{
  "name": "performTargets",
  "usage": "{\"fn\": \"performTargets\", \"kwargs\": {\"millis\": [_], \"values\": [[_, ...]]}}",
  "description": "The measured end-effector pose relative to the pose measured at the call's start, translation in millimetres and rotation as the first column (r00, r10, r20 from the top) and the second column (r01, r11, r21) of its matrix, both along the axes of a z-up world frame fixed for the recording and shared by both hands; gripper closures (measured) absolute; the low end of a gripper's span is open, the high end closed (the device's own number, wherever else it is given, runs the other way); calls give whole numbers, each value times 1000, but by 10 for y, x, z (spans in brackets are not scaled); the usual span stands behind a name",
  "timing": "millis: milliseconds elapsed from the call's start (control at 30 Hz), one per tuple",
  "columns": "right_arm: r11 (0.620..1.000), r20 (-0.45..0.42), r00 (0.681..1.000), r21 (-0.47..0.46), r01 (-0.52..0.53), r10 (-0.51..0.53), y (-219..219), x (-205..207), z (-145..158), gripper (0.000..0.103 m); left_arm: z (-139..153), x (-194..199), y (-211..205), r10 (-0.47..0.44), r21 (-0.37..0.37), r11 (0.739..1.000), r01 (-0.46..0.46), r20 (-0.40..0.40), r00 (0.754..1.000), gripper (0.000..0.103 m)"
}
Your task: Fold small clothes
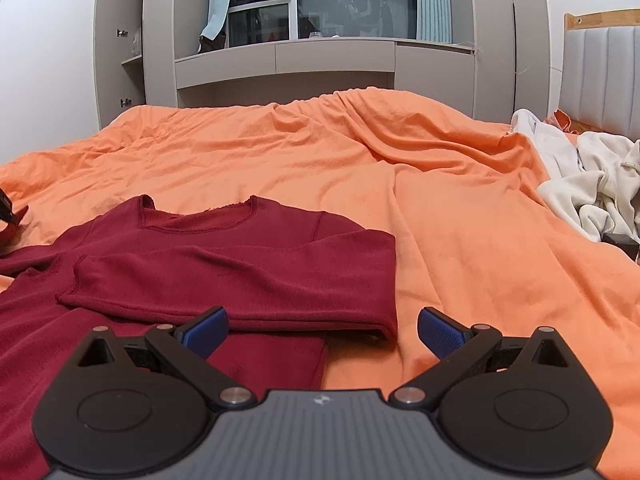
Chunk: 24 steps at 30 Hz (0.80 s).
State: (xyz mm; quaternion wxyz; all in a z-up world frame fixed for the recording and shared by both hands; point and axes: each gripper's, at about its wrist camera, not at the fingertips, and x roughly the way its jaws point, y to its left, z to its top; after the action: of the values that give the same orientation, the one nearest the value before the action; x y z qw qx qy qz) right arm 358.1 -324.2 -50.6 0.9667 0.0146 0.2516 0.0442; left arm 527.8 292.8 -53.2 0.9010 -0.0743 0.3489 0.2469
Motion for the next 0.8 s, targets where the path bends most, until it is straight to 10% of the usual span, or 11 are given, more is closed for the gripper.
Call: {"fn": "performTargets", "kwargs": {"millis": [200,467,800], "values": [[1000,31,1000,21,0,0,-26,-46,72,0,583,-257,-228,-130,15,991,130,173,976,99],[998,65,998,56,9,-12,-75,-100,170,0,1326,-507,-1107,-349,65,936,347,326,879,99],[994,92,995,104,21,-30,-156,-149,262,0,1135,-690,-2460,-505,15,842,539,377,777,99]]}}
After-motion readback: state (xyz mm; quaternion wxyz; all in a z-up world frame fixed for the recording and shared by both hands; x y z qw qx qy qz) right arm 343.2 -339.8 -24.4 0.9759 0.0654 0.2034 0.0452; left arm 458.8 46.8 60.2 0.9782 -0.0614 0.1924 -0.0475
